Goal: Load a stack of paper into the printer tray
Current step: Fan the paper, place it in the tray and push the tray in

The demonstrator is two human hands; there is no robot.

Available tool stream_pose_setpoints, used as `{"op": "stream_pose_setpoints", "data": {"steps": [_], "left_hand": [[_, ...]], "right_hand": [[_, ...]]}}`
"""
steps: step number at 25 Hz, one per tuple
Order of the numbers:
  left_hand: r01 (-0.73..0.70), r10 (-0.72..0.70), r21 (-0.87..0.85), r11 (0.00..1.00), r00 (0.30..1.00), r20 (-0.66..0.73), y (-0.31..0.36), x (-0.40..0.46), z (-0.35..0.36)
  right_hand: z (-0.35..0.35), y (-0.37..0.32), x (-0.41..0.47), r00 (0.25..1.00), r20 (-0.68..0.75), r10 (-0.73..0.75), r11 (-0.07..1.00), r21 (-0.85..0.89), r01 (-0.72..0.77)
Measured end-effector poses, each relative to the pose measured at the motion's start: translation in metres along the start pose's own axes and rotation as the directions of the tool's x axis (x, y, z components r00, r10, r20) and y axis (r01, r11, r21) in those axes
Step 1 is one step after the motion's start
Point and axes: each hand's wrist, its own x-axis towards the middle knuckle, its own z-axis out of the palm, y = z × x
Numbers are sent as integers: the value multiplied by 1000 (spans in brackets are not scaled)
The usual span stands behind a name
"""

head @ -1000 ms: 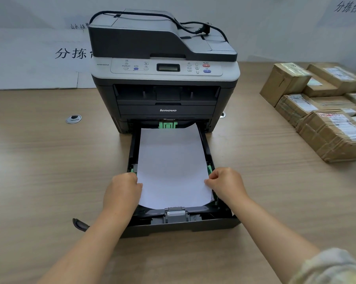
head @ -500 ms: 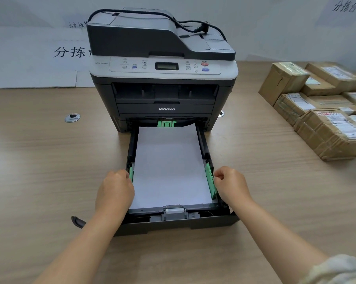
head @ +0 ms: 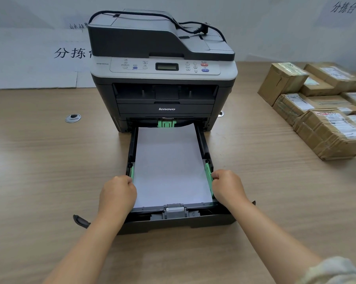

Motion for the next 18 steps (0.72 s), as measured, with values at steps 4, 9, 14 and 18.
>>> {"op": "stream_pose_setpoints", "data": {"steps": [4,9,14,18], "left_hand": [[6,-6,-7,1000,1000,21,-3,3,1],[20,-19,-25,1000,999,30,-3,2,0],[-3,4,-7,1000,997,73,2,2,-4],[-88,79,95,992,992,97,0,-11,-11]], "right_hand": [[1,-2,-1,1000,-3,-3,1000,11,4],[1,-1,0,1000,-2,-4,1000,-1,4],[1,-1,0,999,36,-9,1000,-26,10],[-7,2,-14,990,-20,-141,980,-148,136]]}}
